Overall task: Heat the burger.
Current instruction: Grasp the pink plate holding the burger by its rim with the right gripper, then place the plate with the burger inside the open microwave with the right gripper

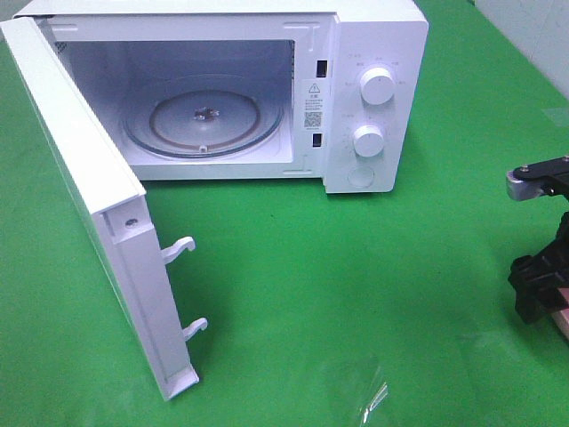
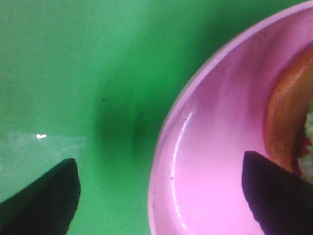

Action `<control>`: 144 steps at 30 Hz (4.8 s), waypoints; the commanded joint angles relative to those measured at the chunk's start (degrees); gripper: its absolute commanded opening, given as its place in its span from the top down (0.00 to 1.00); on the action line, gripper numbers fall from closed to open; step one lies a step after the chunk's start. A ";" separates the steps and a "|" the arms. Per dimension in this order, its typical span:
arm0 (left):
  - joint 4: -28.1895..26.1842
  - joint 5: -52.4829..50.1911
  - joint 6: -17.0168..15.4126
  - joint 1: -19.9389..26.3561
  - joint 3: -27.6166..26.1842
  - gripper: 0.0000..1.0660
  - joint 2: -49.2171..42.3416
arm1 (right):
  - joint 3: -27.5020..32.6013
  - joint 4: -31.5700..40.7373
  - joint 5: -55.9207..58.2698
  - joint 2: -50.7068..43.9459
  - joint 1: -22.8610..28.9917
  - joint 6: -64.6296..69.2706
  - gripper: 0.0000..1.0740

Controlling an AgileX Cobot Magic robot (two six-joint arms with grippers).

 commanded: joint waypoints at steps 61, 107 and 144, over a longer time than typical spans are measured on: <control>-0.34 -0.23 -0.06 0.00 0.06 0.06 -0.06 | 4.76 -6.70 -2.98 5.21 -1.20 12.72 1.00; -0.34 -0.23 -0.06 0.00 0.06 0.06 -0.06 | 4.70 -20.17 16.27 -11.63 13.01 23.32 1.00; -0.34 -0.23 -0.06 0.00 0.06 0.06 -0.06 | 4.76 -20.74 22.57 -14.09 40.62 23.20 1.00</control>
